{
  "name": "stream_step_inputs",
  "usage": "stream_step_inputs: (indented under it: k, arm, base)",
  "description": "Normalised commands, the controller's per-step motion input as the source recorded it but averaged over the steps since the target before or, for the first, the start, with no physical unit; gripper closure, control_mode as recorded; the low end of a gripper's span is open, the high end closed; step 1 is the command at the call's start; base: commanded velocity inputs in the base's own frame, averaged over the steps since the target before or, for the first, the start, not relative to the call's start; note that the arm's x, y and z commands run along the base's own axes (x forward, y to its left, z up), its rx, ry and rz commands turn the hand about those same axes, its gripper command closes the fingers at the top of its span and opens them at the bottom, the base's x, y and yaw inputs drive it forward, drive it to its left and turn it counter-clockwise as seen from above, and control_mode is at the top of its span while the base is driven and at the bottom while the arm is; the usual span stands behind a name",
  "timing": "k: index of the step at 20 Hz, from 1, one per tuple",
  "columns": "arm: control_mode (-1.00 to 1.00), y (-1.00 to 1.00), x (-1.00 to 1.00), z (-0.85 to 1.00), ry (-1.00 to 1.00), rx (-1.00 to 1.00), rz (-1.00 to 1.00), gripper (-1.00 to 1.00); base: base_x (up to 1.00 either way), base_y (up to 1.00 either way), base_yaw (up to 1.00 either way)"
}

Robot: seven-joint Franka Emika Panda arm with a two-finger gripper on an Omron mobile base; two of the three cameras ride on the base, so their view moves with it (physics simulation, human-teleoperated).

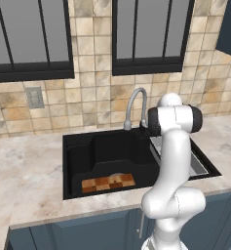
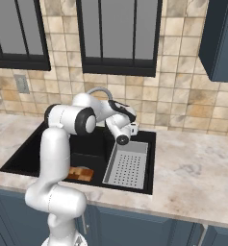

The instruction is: Turn on the sink faucet with hot water and rinse the cutting board for ten seconds, then turn off the faucet. Push the cutting board to reach the water if necessary.

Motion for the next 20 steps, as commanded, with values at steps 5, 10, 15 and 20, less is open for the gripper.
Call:
stream_step_inputs:
  k: [5, 10, 15, 20]
  arm:
    - [-1.00, 0.00, 0.08, 0.00, 0.00, 0.00, 0.00, -1.00]
    - [-1.00, 0.00, 0.02, 0.00, 0.00, 0.00, 0.00, -1.00]
    - [-1.00, 0.00, 0.00, -0.02, 0.00, 0.00, 0.00, -1.00]
    - [-1.00, 0.00, 0.05, 0.00, 0.00, 0.00, 0.00, -1.00]
  base:
    - [0.00, 0.00, 0.00]
    - [0.00, 0.00, 0.00]
    - [0.00, 0.00, 0.00]
    - [0.00, 0.00, 0.00]
